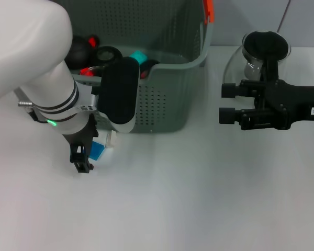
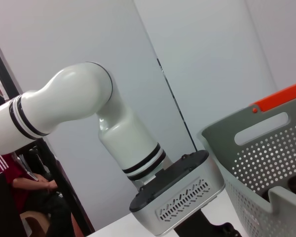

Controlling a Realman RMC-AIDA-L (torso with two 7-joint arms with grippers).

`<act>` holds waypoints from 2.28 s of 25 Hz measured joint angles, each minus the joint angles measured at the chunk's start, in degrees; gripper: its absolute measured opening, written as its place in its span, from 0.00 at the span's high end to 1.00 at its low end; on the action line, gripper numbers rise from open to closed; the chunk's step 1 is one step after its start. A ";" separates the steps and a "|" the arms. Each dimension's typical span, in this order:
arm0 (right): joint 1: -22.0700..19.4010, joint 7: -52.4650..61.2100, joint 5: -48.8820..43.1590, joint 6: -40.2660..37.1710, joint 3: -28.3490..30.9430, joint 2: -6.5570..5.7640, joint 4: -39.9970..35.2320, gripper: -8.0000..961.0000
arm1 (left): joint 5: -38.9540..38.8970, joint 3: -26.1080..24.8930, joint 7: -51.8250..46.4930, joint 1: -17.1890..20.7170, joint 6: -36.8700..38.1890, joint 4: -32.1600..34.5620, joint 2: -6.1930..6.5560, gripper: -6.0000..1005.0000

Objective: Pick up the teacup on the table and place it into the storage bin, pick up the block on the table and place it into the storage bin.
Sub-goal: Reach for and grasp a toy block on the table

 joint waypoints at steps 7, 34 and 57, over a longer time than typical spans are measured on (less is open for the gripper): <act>-0.06 -0.12 -0.01 0.00 -0.01 -0.02 0.00 0.02 | 0.01 -0.10 -0.19 -0.99 -1.58 1.82 0.11 0.22; -0.09 -0.08 0.18 0.00 0.57 -0.03 0.00 0.02 | 0.98 -1.65 -0.26 -3.17 -4.31 6.45 0.07 0.35; -0.15 -0.47 0.17 0.09 0.70 -0.02 0.00 0.02 | 1.44 -0.76 -0.85 -3.60 -3.64 7.13 -0.16 0.48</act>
